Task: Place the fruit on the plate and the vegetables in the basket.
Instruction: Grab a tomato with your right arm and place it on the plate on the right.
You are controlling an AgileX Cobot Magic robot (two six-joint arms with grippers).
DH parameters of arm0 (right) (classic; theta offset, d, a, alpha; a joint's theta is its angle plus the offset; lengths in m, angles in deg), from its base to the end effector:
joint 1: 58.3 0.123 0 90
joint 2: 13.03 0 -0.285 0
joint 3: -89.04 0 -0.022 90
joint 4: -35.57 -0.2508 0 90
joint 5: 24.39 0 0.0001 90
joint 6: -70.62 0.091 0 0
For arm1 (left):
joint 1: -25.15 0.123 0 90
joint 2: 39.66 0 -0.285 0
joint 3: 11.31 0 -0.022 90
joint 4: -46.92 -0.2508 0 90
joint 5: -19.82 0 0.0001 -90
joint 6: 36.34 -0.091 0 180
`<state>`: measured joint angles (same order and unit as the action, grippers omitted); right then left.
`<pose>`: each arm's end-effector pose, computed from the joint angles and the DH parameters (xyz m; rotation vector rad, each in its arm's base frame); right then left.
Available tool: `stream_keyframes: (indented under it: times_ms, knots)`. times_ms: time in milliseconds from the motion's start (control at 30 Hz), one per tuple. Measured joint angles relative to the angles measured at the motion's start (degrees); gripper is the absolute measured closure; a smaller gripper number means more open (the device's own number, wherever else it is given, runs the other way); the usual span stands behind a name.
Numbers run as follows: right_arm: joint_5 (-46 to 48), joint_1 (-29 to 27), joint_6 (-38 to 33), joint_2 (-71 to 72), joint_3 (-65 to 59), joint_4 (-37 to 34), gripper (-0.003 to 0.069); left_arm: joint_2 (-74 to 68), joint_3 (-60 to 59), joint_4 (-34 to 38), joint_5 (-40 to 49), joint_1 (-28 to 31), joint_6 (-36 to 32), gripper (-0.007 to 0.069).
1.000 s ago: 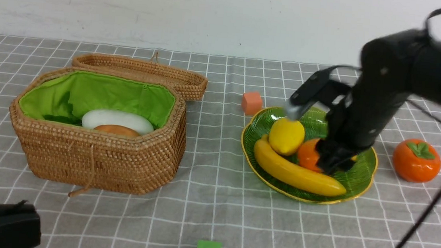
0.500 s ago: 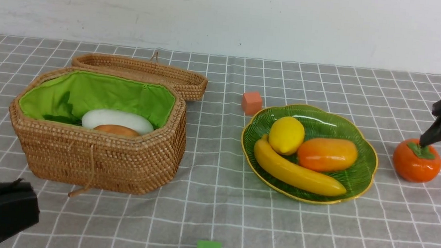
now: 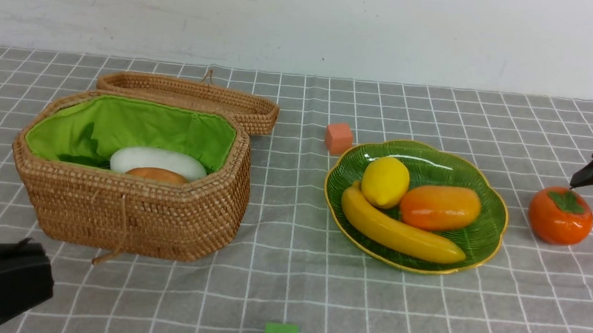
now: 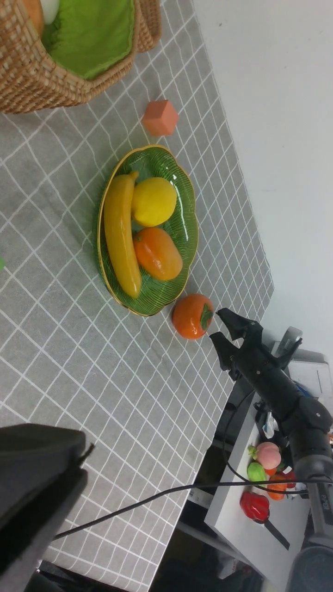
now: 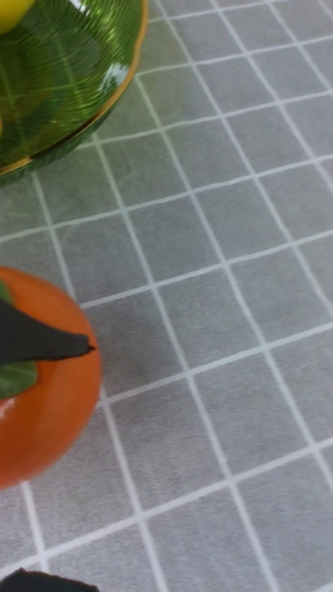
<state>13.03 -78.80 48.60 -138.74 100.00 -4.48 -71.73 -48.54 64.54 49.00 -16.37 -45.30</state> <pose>0.4351 -0.1246 0.2007 0.5337 2.4191 0.4423 0.0469 -0.0595 0.3720 0.6353 1.6356 -0.7459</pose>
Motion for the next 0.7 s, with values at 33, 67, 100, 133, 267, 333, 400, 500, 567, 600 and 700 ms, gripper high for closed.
stream_keyframes:
  times_ms: [33, 67, 100, 133, 267, 333, 400, 500, 567, 600, 700]
  knots:
    - [0.01, 0.00, -0.07, -0.08, 0.00, -0.08, 0.0048, 0.00, 0.00, 0.00, 0.00, 0.00, 0.00, 0.0599]
    - [0.01, 0.00, -0.13, -0.30, 0.06, -0.24, 0.0050, 0.00, 0.00, 0.00, 0.00, 0.00, 0.00, 0.0599]
    - [-0.05, 0.00, -0.18, -0.52, 0.07, -0.24, 0.0052, 0.00, 0.00, 0.00, -0.06, 0.00, 0.00, 0.0599]
    - [0.23, 0.00, -0.18, -1.13, 0.07, -0.24, 0.0055, 0.00, 0.00, 0.00, -0.05, 0.00, 0.00, 0.0599]
    - [0.90, 0.24, -0.18, -1.94, 0.19, -1.50, 0.0057, 0.00, 0.00, 0.00, -0.99, 0.00, 0.00, 0.0599]
    - [0.65, 1.00, -0.69, -2.41, 0.31, -1.95, 0.0060, 0.00, 0.00, 0.00, -1.55, 0.00, 0.00, 0.0599]
    - [0.55, 1.69, -1.16, -3.06, 0.53, -2.34, 0.0062, 0.00, 0.00, 0.00, -1.55, 0.00, 0.00, 0.0599]
    - [2.11, 3.60, -1.61, -5.15, 0.56, -1.77, 0.0065, 0.00, 0.00, 0.00, -1.73, 0.00, 0.00, 0.0599]
    - [2.30, 4.60, -1.81, -5.33, 0.65, -1.62, 0.0066, 0.00, 0.00, 0.00, -1.73, 0.00, 0.00, 0.0599]
    - [2.36, 5.05, -1.87, -5.39, 0.65, -1.52, 0.0066, 0.00, 0.00, 0.00, -1.75, 0.00, 0.00, 0.0599]
    - [2.92, 5.38, -1.87, -5.44, 1.08, -1.47, 0.0067, 0.00, 0.00, 0.00, -1.75, 0.00, 0.00, 0.0599]
